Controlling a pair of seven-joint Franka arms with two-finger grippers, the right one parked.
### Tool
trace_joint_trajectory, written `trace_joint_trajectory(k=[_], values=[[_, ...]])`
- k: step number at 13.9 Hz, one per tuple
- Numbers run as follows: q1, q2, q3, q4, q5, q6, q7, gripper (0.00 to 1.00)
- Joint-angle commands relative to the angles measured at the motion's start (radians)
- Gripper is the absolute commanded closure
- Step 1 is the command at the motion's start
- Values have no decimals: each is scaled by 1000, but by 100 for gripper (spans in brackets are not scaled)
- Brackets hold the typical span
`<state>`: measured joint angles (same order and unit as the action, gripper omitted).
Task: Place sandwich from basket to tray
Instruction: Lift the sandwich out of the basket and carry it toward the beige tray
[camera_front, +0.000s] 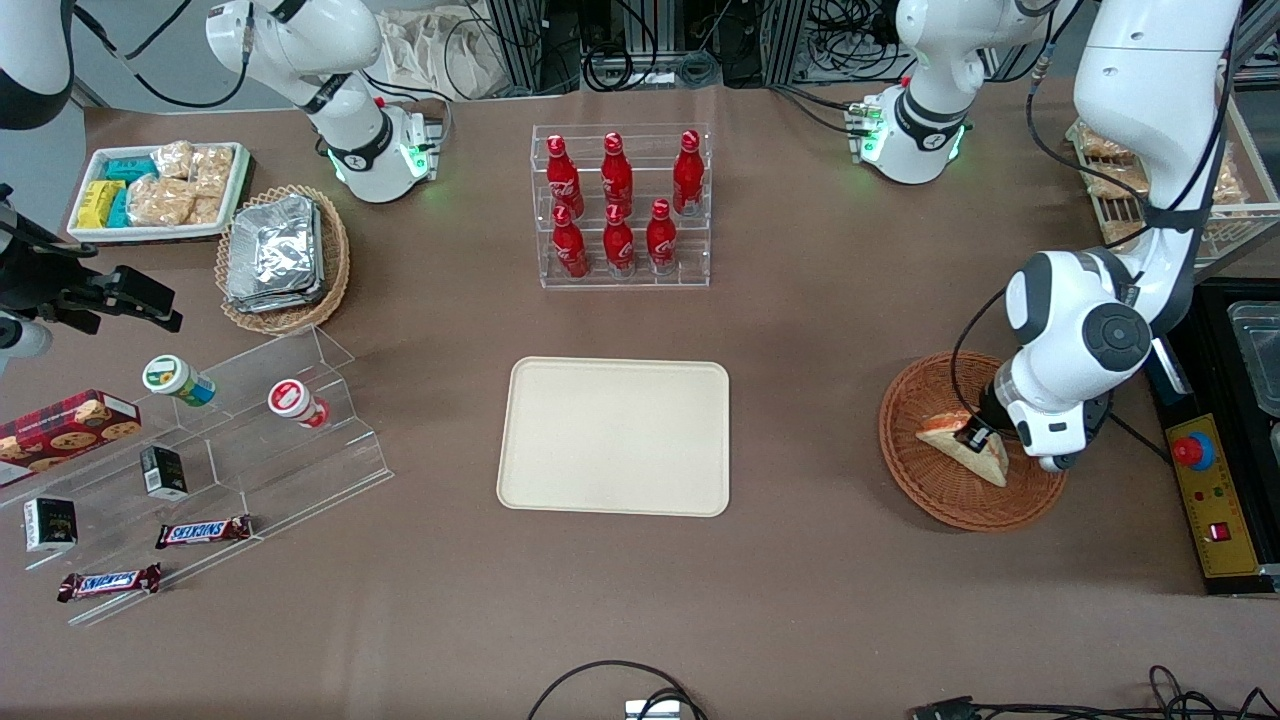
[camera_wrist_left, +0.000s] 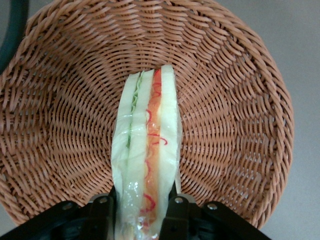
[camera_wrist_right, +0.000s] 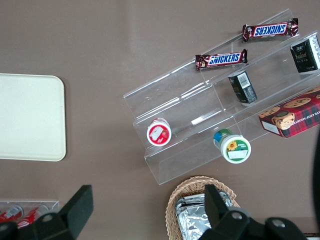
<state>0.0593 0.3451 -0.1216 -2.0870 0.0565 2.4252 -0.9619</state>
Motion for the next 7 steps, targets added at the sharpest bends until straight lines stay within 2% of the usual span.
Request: trace_joint_trajectory(k=[1, 4, 7], values=[[-23, -90, 16, 1, 14, -105, 102, 100], [-24, -152, 16, 103, 2, -321, 371, 100], [-84, -164, 7, 305, 2, -567, 610, 100]])
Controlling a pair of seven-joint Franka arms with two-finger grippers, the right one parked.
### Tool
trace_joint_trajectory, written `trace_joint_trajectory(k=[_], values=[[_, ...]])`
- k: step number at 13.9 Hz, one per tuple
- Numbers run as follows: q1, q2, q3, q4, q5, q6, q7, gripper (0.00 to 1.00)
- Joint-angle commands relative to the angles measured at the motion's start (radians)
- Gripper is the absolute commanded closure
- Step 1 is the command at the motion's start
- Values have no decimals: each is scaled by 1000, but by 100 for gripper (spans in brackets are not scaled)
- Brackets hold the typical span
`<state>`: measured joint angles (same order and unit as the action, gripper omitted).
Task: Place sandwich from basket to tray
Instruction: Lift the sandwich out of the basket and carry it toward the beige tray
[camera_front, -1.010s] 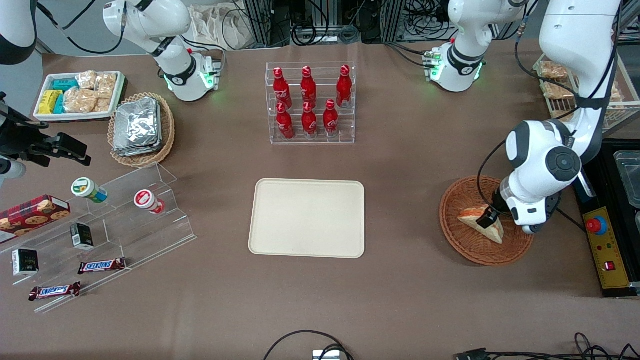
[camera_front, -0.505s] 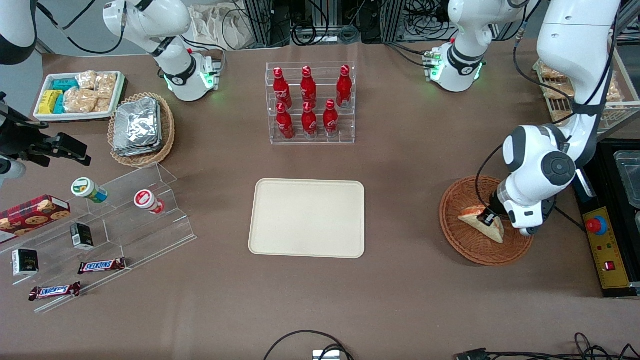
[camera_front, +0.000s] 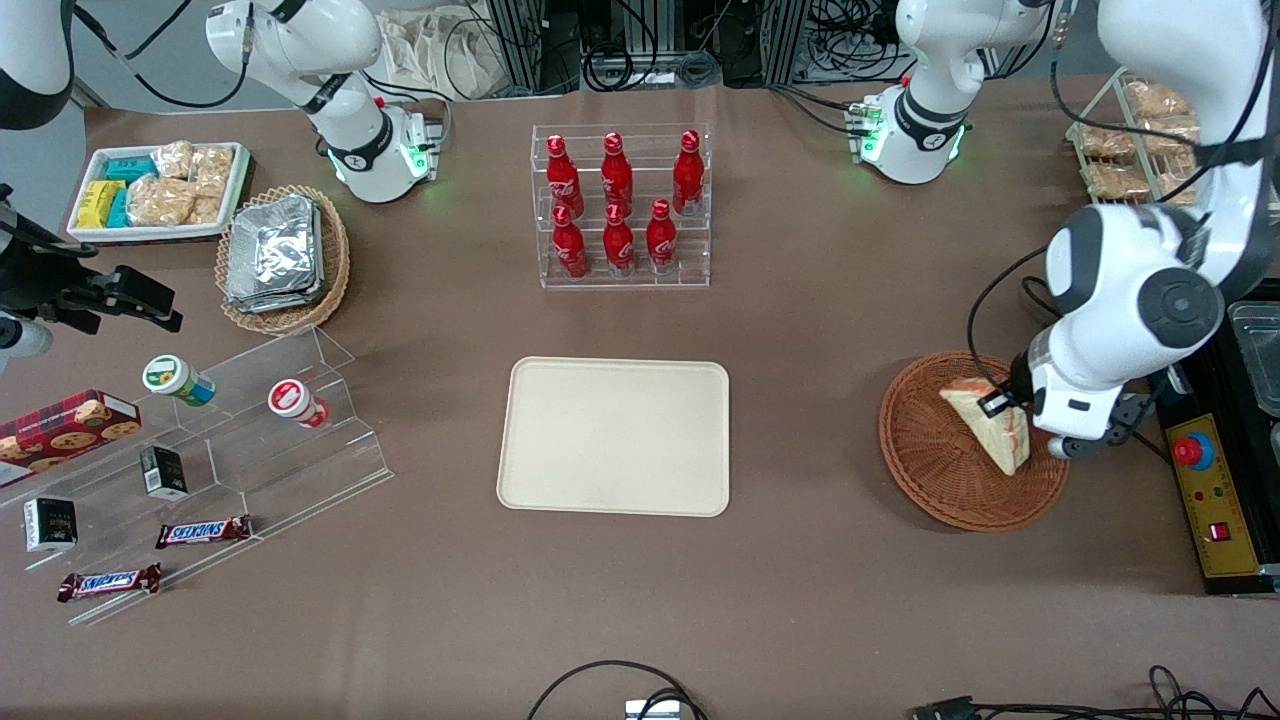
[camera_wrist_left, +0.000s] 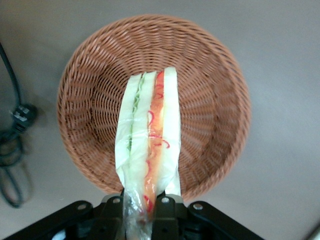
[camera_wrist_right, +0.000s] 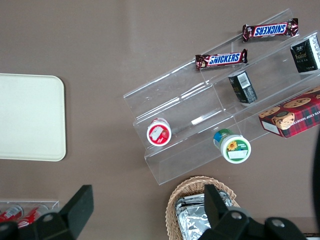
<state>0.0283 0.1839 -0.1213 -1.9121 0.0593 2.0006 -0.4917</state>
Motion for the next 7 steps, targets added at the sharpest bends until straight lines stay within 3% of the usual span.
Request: trace_joint_trajectory(k=[1, 4, 7], values=[[-85, 2, -1, 210, -6, -222, 251, 100], [-122, 18, -78, 370, -82, -304, 332, 100], [-192, 67, -170, 418, -72, -284, 306, 100]])
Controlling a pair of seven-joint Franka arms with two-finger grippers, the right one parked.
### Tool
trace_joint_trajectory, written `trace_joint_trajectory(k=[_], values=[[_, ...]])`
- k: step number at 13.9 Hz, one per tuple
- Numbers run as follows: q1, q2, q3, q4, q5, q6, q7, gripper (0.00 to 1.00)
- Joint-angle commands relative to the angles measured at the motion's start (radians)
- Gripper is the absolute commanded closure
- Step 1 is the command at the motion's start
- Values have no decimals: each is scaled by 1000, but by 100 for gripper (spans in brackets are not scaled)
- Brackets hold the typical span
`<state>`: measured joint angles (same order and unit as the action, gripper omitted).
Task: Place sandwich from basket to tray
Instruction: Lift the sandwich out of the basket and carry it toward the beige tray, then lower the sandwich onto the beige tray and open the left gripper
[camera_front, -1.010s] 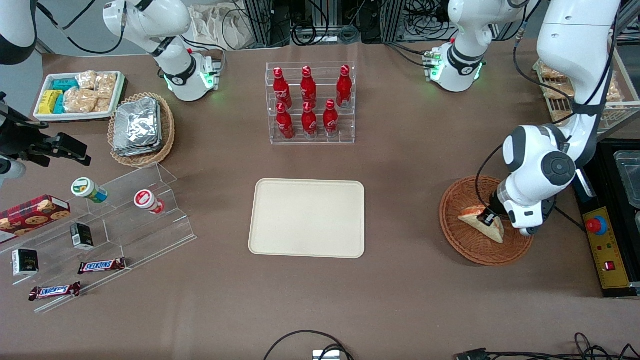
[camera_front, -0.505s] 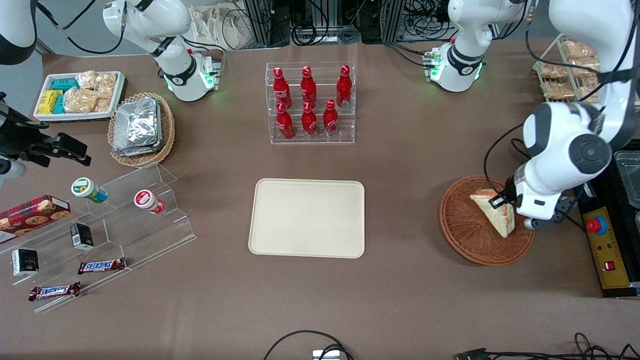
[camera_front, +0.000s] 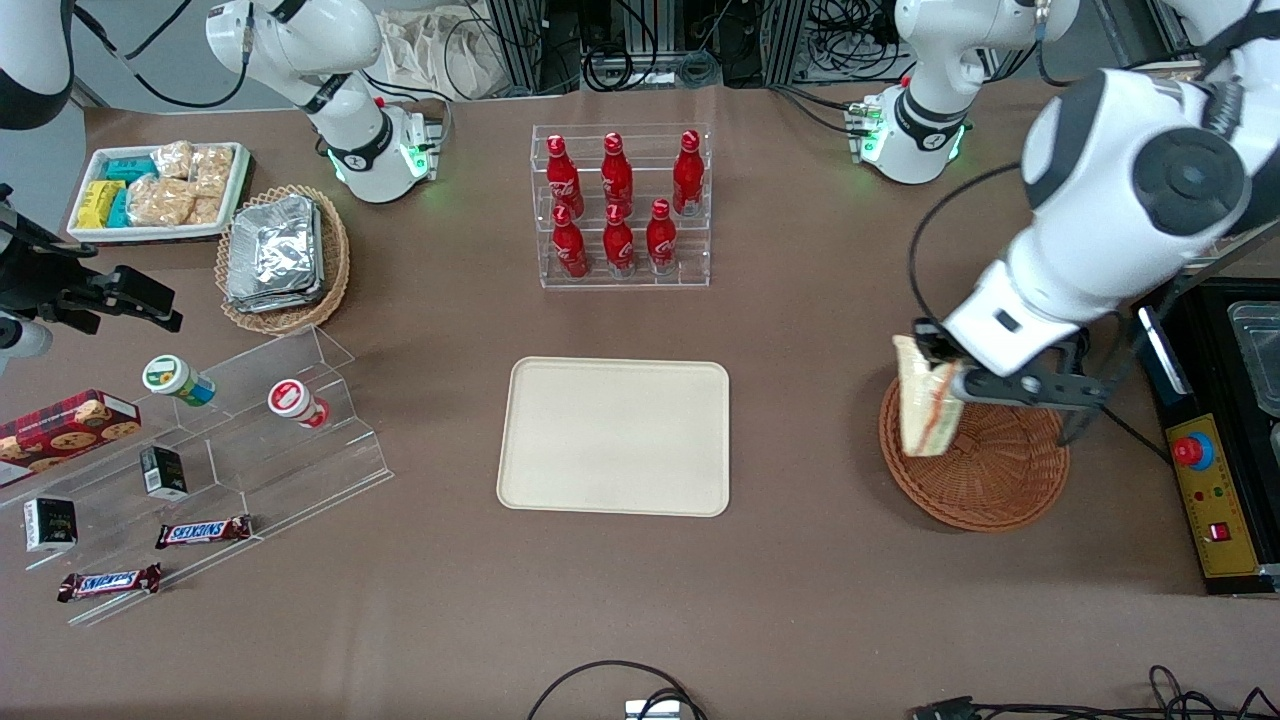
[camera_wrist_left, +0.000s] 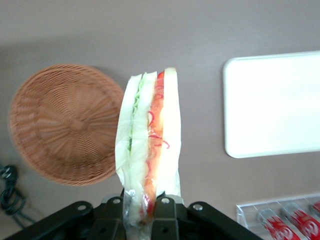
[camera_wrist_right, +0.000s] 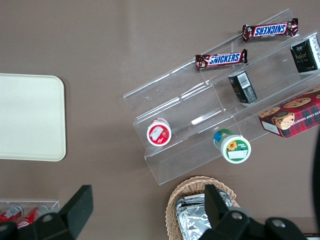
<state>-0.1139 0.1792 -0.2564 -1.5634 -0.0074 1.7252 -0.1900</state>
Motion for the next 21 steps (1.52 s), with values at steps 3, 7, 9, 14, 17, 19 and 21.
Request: trace_joint_trajectory(k=[3, 7, 9, 14, 17, 19, 21], values=[[-228, 227, -38, 199, 116, 31, -226, 100], [-339, 416, -37, 220, 243, 175, -413, 100], [-359, 498, -30, 218, 259, 244, -513, 100], [-409, 588, 15, 183, 299, 355, -637, 100], [-426, 625, 36, 183, 323, 384, -649, 100], [-428, 628, 36, 172, 323, 413, -670, 81], [-428, 625, 37, 171, 323, 416, -671, 0]])
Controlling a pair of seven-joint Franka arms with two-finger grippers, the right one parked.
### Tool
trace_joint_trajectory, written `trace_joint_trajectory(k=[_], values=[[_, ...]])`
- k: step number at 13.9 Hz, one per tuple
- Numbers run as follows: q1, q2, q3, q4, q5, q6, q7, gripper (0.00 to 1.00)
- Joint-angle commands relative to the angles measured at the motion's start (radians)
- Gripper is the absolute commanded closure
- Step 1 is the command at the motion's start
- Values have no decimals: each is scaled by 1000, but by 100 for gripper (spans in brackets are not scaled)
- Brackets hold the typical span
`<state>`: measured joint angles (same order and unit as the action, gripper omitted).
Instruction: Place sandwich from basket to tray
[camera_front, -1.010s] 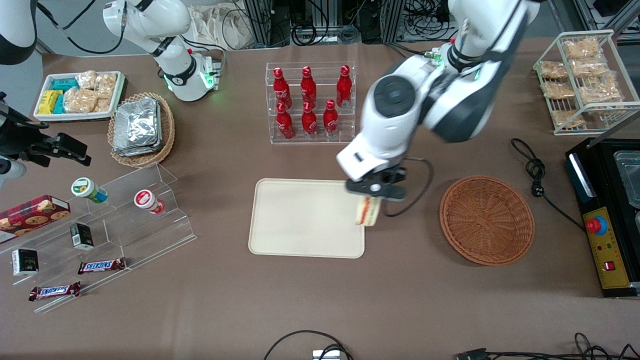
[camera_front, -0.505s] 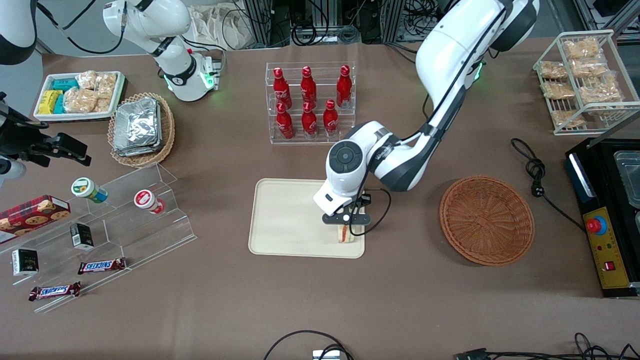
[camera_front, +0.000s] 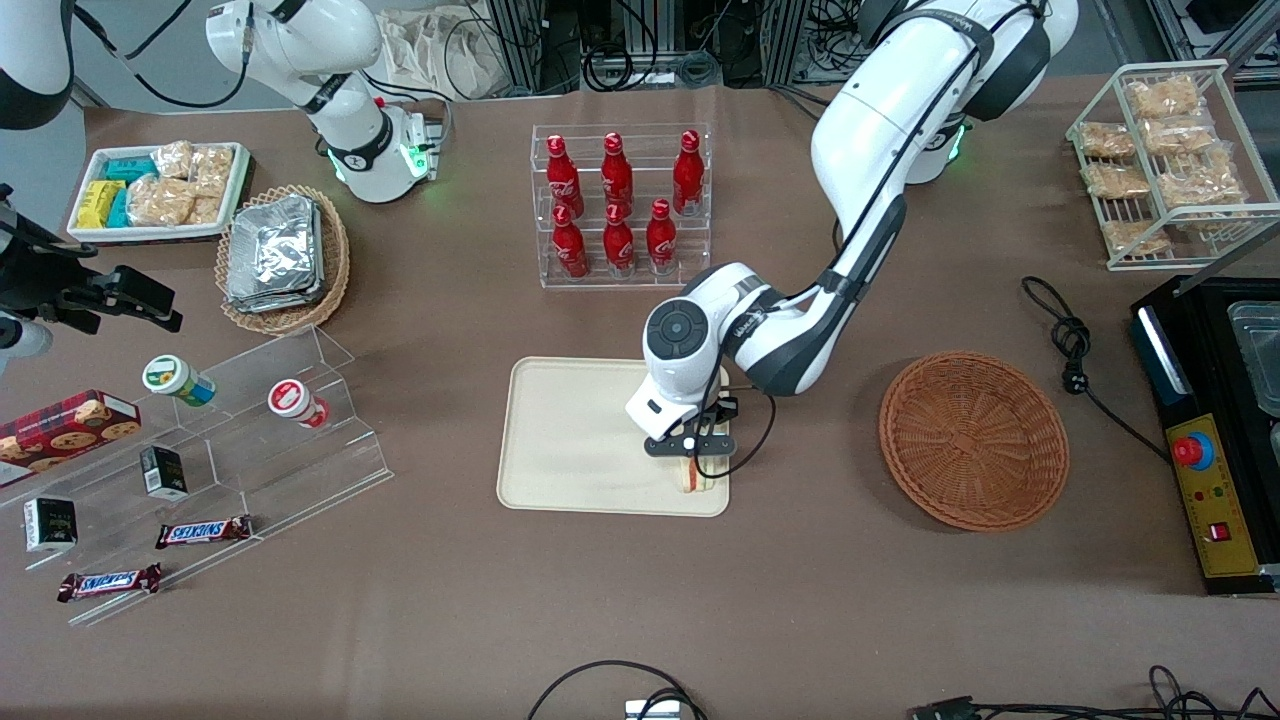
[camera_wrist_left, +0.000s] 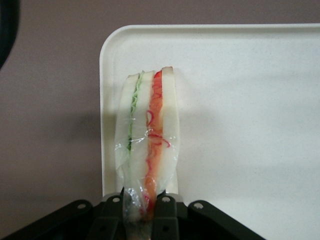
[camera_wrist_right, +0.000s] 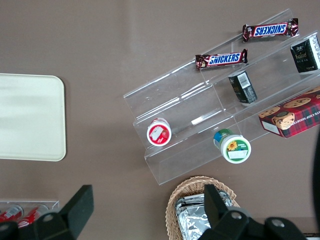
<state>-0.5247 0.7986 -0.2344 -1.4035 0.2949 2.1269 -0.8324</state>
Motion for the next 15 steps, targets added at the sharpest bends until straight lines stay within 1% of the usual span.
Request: trace_joint_trajectory(k=[1, 2, 3, 6, 7, 8, 9, 10, 12, 13, 14, 15], values=[[-18, -2, 15, 9, 21, 18, -28, 0], [-18, -16, 18, 6, 20, 18, -28, 0], [-23, -45, 41, -6, 12, 18, -27, 0], [-26, -172, 93, -57, -3, 21, -11, 0], [-20, -221, 104, -81, -25, 18, -11, 0], [-11, -277, 127, -110, -67, 16, -4, 0], [-3, -335, 164, -141, -115, 15, 59, 0], [3, -382, 202, -164, -161, 5, 164, 0], [29, -461, 291, -181, -264, -68, 367, 0], [47, -495, 326, -181, -296, -114, 453, 0], [84, -531, 334, -184, -299, -164, 539, 0], [121, -562, 334, -187, -296, -214, 586, 0]])
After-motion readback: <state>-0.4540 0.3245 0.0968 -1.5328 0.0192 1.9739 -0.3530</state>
